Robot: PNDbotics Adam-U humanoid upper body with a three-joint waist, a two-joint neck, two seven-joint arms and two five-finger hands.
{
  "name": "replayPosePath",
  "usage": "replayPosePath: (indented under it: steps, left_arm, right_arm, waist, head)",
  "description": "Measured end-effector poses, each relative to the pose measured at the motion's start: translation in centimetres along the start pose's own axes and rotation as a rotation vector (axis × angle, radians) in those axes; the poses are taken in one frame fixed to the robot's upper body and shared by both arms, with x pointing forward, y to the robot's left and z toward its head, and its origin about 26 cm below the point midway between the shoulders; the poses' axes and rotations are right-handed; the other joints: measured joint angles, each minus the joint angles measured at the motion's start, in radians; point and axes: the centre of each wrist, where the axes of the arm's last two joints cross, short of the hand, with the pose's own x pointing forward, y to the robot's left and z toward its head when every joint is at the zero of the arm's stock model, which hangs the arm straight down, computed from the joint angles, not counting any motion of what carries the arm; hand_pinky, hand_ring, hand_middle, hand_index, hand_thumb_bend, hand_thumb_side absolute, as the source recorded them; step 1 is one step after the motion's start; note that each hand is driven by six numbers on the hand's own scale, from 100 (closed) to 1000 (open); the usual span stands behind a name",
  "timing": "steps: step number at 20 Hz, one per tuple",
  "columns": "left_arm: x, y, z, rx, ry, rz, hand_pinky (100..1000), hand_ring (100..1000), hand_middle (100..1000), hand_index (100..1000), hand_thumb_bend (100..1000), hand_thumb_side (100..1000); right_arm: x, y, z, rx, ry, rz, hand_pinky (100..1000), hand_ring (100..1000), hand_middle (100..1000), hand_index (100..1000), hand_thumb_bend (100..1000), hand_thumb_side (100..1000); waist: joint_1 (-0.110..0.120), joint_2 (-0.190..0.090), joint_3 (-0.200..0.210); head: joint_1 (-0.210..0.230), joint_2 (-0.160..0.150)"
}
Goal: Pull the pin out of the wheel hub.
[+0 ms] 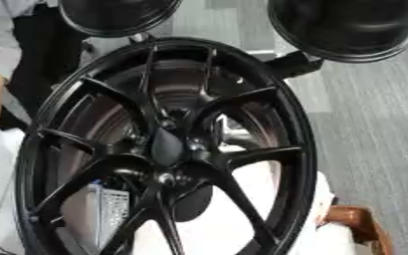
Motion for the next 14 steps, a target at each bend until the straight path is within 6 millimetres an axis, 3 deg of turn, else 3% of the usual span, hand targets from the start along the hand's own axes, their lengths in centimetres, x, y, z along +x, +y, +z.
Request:
replayPosePath:
  steps: [4,7,14]
  left_arm:
    - [0.0,0.1,0.0,0.016,-0.003,0.018,882,824,764,830,239,557]
    - [0.8,0.3,-0.1,0.075,-0.041,0.048,872,801,738,807,142,599]
    - [6.4,-1.7,-0.2,0.33,-0.229,0.294,876,806,757,816,100,704]
  right_arm:
    - [0.0,0.0,0.0,-0.002,-0.005,-0.001,887,750,683,765,100,563]
    - [0.2,0.0,-0.2,-0.006,-0.016,-0.004,886,751,684,766,100,545]
    - [0.6,-0.2,-0.8,-0.018,-0.054,-0.004,888,761,697,775,100,502]
  waist:
    - [0.0,-0.007,0.001]
    - [-0.002,-0.011,0.004]
    - [-0.013,-0.018,0.009]
  head:
    - [0.0,0.0]
    - [0.0,0.0]
    - [0.0,0.0]
